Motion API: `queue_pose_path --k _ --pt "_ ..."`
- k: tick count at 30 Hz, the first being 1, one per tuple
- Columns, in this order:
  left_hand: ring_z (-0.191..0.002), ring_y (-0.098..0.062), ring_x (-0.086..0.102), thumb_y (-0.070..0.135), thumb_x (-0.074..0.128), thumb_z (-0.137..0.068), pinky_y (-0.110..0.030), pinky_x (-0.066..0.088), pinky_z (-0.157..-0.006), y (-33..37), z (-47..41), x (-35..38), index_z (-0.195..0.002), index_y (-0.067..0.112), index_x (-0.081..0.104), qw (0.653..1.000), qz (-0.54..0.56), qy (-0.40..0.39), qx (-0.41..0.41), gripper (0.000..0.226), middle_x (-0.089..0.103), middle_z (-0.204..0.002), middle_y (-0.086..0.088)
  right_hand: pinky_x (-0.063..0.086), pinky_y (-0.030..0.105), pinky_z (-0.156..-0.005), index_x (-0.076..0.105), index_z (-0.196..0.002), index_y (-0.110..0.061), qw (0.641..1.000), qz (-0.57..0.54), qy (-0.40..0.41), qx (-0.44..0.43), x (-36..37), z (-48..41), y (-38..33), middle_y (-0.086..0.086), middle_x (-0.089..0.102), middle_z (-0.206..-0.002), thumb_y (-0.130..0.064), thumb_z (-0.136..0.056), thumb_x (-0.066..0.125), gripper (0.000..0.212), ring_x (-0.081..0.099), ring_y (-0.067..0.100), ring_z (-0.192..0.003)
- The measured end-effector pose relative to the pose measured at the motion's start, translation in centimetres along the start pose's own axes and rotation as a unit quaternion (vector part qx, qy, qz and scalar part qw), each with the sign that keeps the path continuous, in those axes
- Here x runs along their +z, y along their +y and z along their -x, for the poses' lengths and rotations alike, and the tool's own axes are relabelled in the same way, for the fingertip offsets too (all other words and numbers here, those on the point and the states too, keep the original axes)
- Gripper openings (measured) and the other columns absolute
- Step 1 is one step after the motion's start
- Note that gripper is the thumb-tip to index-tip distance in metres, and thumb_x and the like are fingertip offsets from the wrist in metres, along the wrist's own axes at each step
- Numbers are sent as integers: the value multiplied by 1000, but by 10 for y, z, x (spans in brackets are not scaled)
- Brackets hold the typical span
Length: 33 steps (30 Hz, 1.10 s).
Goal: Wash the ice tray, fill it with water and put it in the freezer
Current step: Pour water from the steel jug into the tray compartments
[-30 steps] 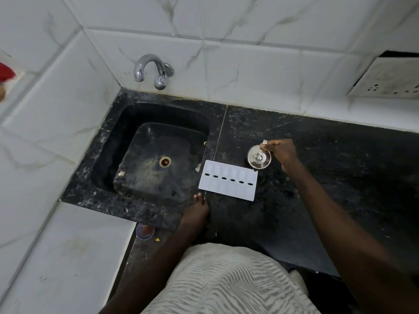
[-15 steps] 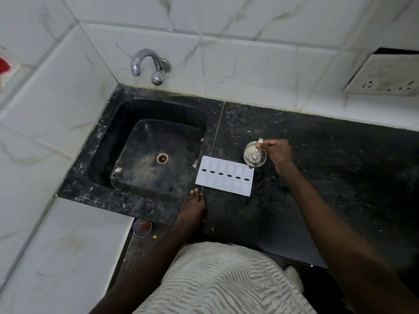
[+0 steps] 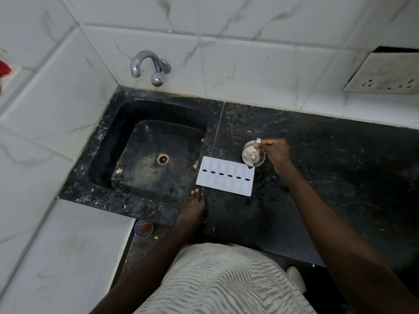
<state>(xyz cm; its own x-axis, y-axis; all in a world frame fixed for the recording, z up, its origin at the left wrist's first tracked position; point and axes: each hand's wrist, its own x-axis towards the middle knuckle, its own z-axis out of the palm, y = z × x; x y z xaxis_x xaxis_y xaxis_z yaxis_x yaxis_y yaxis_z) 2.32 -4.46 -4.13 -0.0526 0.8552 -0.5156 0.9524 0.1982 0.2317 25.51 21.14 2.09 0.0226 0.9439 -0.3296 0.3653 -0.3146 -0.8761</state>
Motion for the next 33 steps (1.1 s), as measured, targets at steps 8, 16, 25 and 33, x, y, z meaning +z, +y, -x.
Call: queue_pose_path --k 8,16,25,33 --pt "-159 -37 3 18 77 -88 -43 23 -126 0 0 -1 -162 -3 9 1000 0 -2 0 103 2 -170 -25 57 16 -59 82 -100 -5 1000 19 -3 -3 1 0 -4 4 79 -89 -10 -78 90 24 70 6 -64" --pt "-159 -36 4 16 78 -86 -42 24 -125 2 0 -2 -162 -2 9 1000 1 1 -2 104 1 -171 -25 52 10 -55 81 -102 -2 1000 23 -2 -15 0 -2 -6 5 77 -90 -8 -78 89 25 64 -6 -55" --pt "-159 -37 3 17 76 -89 -42 26 -124 2 0 -3 -162 -3 8 1000 -2 -1 1 102 0 -170 -26 54 11 -57 81 -102 -2 1000 17 1 -7 -2 -3 -8 6 78 -91 -7 -79 88 25 68 7 -66" --pt "-159 -38 3 16 75 -89 -43 26 -124 3 0 -4 -162 -3 7 1000 0 0 0 101 0 -170 -26 52 11 -53 81 -98 -2 1000 18 -4 0 3 -5 -11 5 77 -87 -5 -79 88 20 65 1 -58"
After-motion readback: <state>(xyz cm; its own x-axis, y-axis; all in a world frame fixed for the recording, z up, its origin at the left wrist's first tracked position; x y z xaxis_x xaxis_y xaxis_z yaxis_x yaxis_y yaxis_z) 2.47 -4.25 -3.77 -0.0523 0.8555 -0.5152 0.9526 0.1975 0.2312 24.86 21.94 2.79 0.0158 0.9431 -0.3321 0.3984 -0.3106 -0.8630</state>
